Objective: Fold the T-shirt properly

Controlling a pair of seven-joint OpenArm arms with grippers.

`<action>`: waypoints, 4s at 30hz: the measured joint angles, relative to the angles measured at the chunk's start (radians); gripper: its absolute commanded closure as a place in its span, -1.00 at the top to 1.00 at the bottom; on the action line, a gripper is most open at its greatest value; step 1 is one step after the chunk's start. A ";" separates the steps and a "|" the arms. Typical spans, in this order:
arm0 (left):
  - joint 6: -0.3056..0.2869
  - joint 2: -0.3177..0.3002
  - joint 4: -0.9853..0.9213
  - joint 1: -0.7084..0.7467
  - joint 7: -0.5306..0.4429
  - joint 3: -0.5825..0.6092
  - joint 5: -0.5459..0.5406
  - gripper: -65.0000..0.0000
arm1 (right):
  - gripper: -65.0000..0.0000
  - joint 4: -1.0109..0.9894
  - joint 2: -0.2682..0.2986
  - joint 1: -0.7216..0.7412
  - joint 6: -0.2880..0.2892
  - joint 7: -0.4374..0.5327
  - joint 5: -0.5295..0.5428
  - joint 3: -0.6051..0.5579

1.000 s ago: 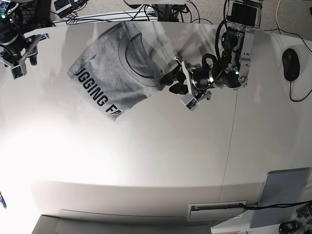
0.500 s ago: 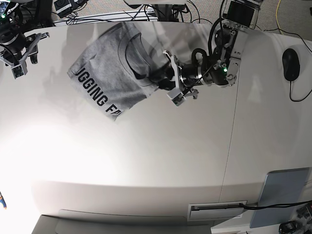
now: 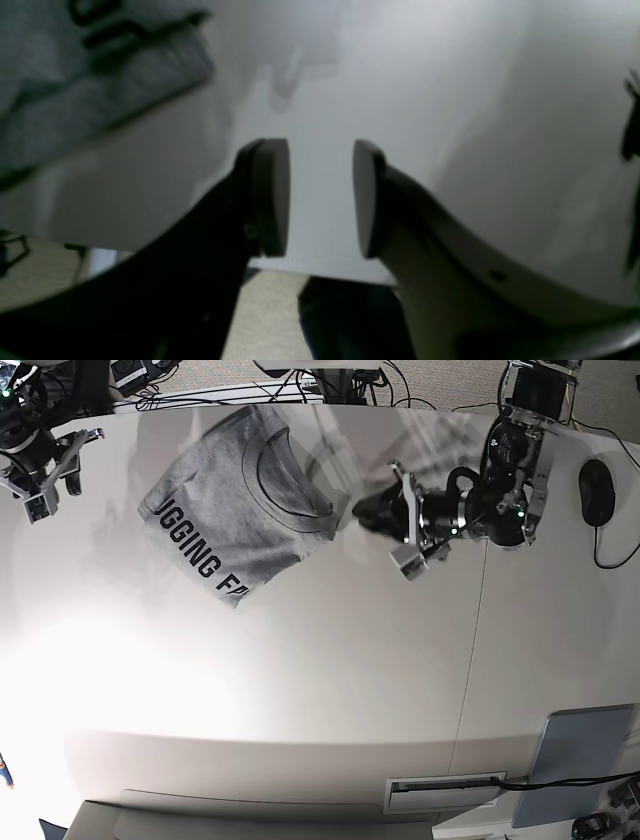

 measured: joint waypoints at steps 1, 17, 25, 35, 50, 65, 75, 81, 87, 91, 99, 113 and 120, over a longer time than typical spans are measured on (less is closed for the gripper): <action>0.002 0.009 0.001 -0.001 -0.061 0.000 0.067 -0.33 | -0.34 0.000 0.000 0.000 0.000 -0.001 0.006 0.000; 0.004 0.098 -0.052 -0.001 -0.291 0.169 0.491 -0.21 | -0.34 0.000 0.000 0.000 0.000 -0.061 0.026 0.000; 0.002 0.092 -0.058 -0.003 -0.294 0.224 0.517 -0.69 | -0.34 0.000 0.000 0.000 0.000 -0.061 0.026 0.000; 0.002 -0.050 0.077 -0.042 -0.029 0.223 0.124 -1.00 | -0.34 0.000 0.000 0.000 0.000 -0.061 0.026 0.000; 0.046 0.108 0.088 0.015 -0.006 0.224 0.042 -1.00 | -0.61 -0.025 0.000 0.055 -0.003 0.068 -0.078 -0.107; 0.170 0.253 -0.031 0.113 -0.112 0.222 0.343 -1.00 | -0.87 -0.391 -0.001 0.301 -0.022 0.167 -0.321 -0.438; 0.274 0.262 -0.172 0.015 -0.329 0.224 0.551 -1.00 | -0.87 -0.410 0.001 0.224 -0.045 0.204 -0.232 -0.520; 0.288 0.250 -0.288 -0.104 -0.462 0.223 0.607 -1.00 | -0.87 -0.404 -0.073 0.166 -0.020 0.235 -0.119 -0.516; 0.319 0.230 -0.230 -0.181 -0.306 0.223 0.604 -1.00 | -0.87 -0.391 -0.101 0.152 -0.003 0.196 -0.028 -0.517; 0.323 0.188 -0.072 -0.165 -0.226 0.222 0.511 -1.00 | -0.87 -0.332 -0.084 0.163 -0.003 0.170 -0.031 -0.468; 0.366 0.167 0.185 0.017 -0.157 0.222 0.502 -1.00 | -0.87 -0.322 -0.066 0.364 -0.027 0.188 -0.241 -0.416; 0.460 0.164 0.181 0.306 -0.293 0.220 0.599 -1.00 | -0.87 -0.771 -0.057 0.793 -0.132 0.322 -0.451 -0.771; 0.472 0.180 -0.005 0.239 -0.416 0.220 0.585 -1.00 | -0.87 -0.835 -0.055 0.792 -0.161 0.272 -0.447 -0.876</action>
